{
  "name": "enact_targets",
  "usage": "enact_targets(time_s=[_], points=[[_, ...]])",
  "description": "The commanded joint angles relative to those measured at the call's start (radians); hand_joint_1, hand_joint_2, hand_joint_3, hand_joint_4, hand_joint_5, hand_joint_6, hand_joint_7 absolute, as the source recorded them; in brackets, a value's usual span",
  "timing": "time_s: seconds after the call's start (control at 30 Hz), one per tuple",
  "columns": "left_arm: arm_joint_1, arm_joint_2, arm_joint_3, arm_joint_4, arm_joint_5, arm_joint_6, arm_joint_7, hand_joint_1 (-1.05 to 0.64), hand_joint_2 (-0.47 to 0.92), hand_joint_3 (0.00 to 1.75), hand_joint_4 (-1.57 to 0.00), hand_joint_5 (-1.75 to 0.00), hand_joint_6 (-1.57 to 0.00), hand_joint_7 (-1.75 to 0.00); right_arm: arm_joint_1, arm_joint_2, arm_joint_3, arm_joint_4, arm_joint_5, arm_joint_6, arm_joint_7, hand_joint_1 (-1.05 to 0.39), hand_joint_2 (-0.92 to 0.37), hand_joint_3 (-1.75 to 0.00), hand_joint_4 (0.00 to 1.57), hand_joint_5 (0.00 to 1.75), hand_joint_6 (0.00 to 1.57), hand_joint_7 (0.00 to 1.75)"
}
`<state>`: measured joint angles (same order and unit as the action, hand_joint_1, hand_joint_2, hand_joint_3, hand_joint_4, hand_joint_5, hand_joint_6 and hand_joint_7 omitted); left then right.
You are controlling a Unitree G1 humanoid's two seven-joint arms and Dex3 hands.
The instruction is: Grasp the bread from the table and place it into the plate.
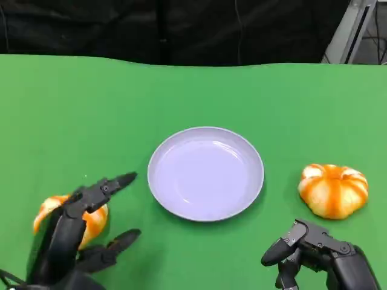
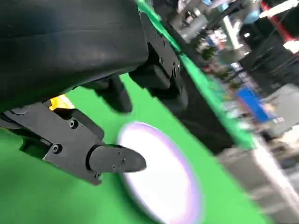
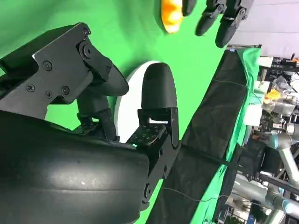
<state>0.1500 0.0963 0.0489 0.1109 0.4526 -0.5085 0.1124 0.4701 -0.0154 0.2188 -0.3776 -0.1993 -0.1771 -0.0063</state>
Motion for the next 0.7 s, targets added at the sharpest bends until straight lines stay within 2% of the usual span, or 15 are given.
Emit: enact_targets(time_s=[0.03,0.07,0.1,0.17,0.23,0.3,0.4,0.5,0.7], points=[[0.002,0.050,-0.015,-0.053,0.142,0.123,0.057,-0.37,0.92,0.09,-0.04,-0.49,-0.35,0.00,0.004,-0.003,0.002,-0.004,-0.003,-0.008,-0.008,0.05,-0.45,-1.26,0.68,1.63,0.73,1.33],[0.005,0.066,-0.026,-0.075,0.222,0.190,0.066,-0.43,0.91,0.07,-0.02,-0.32,-0.26,-0.01,0.005,-0.004,0.003,-0.006,-0.004,-0.007,-0.009,0.05,-0.45,-1.26,0.67,1.63,0.73,1.33],[0.006,0.085,-0.040,-0.093,0.304,0.250,0.076,-0.47,0.92,0.07,-0.01,-0.24,-0.21,-0.01,0.006,-0.003,0.004,-0.008,-0.005,-0.005,-0.009,0.05,-0.45,-1.26,0.67,1.62,0.73,1.33],[0.007,0.104,-0.063,-0.115,0.382,0.321,0.084,-0.52,0.92,0.07,0.00,-0.14,-0.17,0.00,0.008,-0.002,0.006,-0.011,-0.004,-0.002,-0.010,0.04,-0.45,-1.26,0.67,1.62,0.73,1.33],[0.009,0.111,-0.079,-0.127,0.397,0.353,0.089,-0.53,0.92,0.07,0.00,-0.11,-0.16,0.00,0.009,-0.001,0.007,-0.012,-0.003,-0.001,-0.011,0.04,-0.45,-1.26,0.67,1.62,0.73,1.34],[0.003,0.130,-0.105,-0.145,0.447,0.440,0.032,-0.54,0.92,0.08,0.00,-0.04,-0.12,0.00,0.010,-0.001,0.008,-0.011,-0.004,-0.004,-0.012,0.04,-0.45,-1.26,0.67,1.62,0.72,1.33],[-0.006,0.152,-0.140,-0.163,0.492,0.529,-0.019,-0.54,0.92,0.09,0.00,0.00,-0.10,-0.01,0.012,0.000,0.010,-0.012,-0.003,-0.002,-0.012,0.04,-0.45,-1.26,0.67,1.62,0.72,1.33],[-0.056,0.180,-0.202,-0.159,0.613,0.702,-0.191,-0.59,0.92,0.16,0.00,0.00,-0.11,-0.01,0.011,0.001,0.010,-0.012,-0.001,-0.003,-0.013,0.05,-0.46,-1.26,0.66,1.63,0.72,1.34],[-0.129,0.210,-0.267,-0.108,0.649,0.844,-0.330,-0.60,0.92,0.20,-0.05,-0.02,-0.16,-0.03,0.005,0.000,0.010,-0.014,-0.003,0.005,-0.011,0.05,-0.47,-1.26,0.66,1.63,0.72,1.34]])
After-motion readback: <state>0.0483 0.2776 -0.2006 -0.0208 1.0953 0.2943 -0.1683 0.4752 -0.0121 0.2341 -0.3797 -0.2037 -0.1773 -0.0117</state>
